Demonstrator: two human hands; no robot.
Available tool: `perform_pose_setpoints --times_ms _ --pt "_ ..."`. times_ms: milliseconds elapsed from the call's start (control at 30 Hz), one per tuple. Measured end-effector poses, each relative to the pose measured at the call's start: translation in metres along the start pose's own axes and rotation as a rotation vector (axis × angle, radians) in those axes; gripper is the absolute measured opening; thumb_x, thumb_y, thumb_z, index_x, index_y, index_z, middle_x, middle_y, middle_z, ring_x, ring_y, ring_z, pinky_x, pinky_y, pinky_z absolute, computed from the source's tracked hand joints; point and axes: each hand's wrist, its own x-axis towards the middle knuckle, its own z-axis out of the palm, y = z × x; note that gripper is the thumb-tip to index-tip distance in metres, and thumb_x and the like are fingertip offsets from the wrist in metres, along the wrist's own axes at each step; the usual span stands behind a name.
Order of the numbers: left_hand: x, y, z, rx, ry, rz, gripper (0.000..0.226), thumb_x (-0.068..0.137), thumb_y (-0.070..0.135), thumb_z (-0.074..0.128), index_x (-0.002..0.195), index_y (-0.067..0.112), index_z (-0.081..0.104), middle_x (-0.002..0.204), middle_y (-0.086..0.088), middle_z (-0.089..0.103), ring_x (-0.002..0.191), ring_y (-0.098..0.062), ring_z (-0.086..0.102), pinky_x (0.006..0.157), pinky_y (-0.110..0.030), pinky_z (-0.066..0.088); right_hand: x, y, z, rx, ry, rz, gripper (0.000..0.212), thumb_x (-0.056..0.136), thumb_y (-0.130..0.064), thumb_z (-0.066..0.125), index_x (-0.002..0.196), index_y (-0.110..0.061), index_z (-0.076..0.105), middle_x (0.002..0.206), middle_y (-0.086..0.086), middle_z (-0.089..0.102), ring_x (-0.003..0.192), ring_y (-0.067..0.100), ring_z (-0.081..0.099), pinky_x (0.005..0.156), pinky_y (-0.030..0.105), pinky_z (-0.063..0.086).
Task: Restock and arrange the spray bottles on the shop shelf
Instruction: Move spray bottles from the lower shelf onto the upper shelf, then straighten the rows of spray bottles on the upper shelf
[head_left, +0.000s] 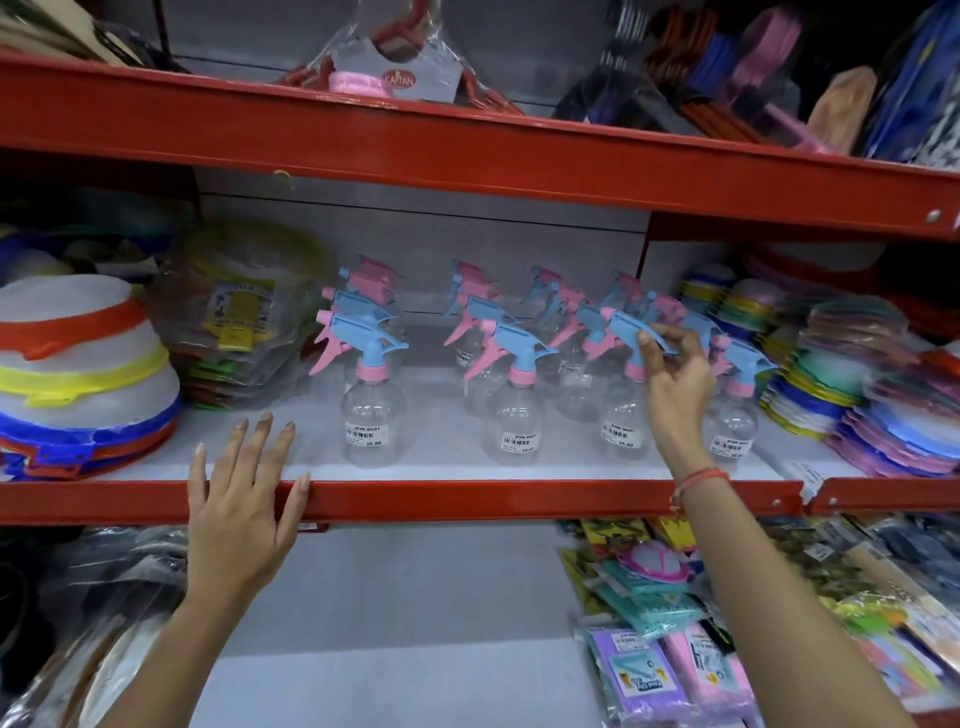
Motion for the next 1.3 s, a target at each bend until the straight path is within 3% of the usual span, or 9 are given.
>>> perform_pose_setpoints --times_ms 133,367,567,700,767,933,1133,1233,1300 --pt "0.0 0.0 0.0 0.001 -0.001 0.002 0.064 0.1 0.05 0.022 0.147 0.012 0.042 0.153 -0.016 0.043 0.144 -0.035 0.035 0.122 -0.054 0.013 -0.003 0.017 0.003 -0.001 -0.016 0.049 0.032 0.091 -0.033 0.061 0.111 -0.009 0.059 0.102 0.006 0.066 0.091 0.018 0.062 0.073 0.019 0.05" --pt "0.0 0.001 0.0 -0.006 -0.001 -0.009 0.063 0.099 0.049 0.023 0.147 0.012 0.043 0.153 -0.016 0.043 0.145 -0.035 0.035 0.122 -0.053 0.012 -0.013 0.025 -0.008 0.083 -0.076 0.142 0.041 0.083 -0.023 0.071 0.12 -0.013 0.054 0.098 -0.007 0.069 0.085 -0.008 0.066 0.08 0.018 0.053" --pt "0.0 0.002 -0.001 -0.003 -0.017 -0.009 0.064 0.099 0.049 0.023 0.147 0.013 0.042 0.154 -0.016 0.042 0.145 -0.035 0.034 0.122 -0.052 0.01 -0.021 0.037 -0.018 -0.011 -0.231 0.182 0.062 0.071 -0.017 0.082 0.125 -0.007 0.053 0.124 0.009 0.065 0.116 0.021 0.061 0.106 0.043 0.045" --pt "0.0 0.002 -0.001 -0.004 -0.021 -0.013 0.063 0.099 0.048 0.025 0.147 0.013 0.042 0.154 -0.016 0.041 0.146 -0.034 0.033 0.122 -0.052 0.01 -0.029 0.039 -0.022 -0.295 -0.273 0.155 0.075 0.059 -0.04 0.087 0.124 -0.017 0.057 0.121 0.002 0.046 0.122 0.027 0.048 0.102 0.043 0.044" --pt "0.0 0.002 -0.001 0.004 -0.015 -0.01 0.061 0.098 0.046 0.027 0.147 0.012 0.043 0.154 -0.016 0.042 0.145 -0.034 0.034 0.122 -0.053 0.011 -0.03 0.039 -0.024 -0.364 -0.288 0.189 0.084 0.053 -0.045 0.088 0.127 -0.023 0.055 0.118 0.008 0.044 0.111 0.027 0.05 0.095 0.041 0.048" --pt "-0.001 0.002 -0.002 0.006 -0.009 -0.004 0.06 0.098 0.044 0.029 0.146 0.012 0.045 0.153 -0.015 0.044 0.144 -0.034 0.036 0.122 -0.053 0.013 -0.029 0.039 -0.028 -0.216 -0.405 0.232 0.075 0.069 -0.022 0.084 0.131 -0.013 0.043 0.129 0.005 0.052 0.119 0.019 0.049 0.1 0.041 0.046" --pt "-0.001 0.002 -0.004 -0.003 -0.061 -0.028 0.063 0.098 0.048 0.024 0.143 0.01 0.048 0.15 -0.015 0.048 0.141 -0.034 0.041 0.121 -0.053 0.014 -0.026 0.038 -0.037 -0.155 -0.651 0.293 0.072 0.088 -0.016 0.065 0.146 -0.011 0.023 0.155 0.006 0.028 0.145 0.021 0.024 0.106 0.027 0.028" --pt "0.0 0.002 -0.005 -0.023 -0.103 -0.065 0.066 0.098 0.05 0.023 0.142 0.009 0.049 0.149 -0.014 0.049 0.141 -0.032 0.042 0.121 -0.052 0.012 -0.041 0.026 -0.033 -0.309 -0.435 0.206 0.078 0.082 -0.033 0.071 0.145 -0.021 0.027 0.151 0.0 0.032 0.137 0.016 0.033 0.111 0.037 0.033" --pt "0.002 0.004 -0.007 -0.08 -0.112 -0.113 0.068 0.097 0.052 0.022 0.142 0.009 0.049 0.149 -0.014 0.05 0.14 -0.03 0.043 0.122 -0.049 0.009 -0.062 0.008 -0.023 -0.289 -0.146 0.109 0.058 0.085 -0.035 0.067 0.135 -0.02 0.042 0.139 0.003 0.042 0.123 0.017 0.046 0.104 0.041 0.042"
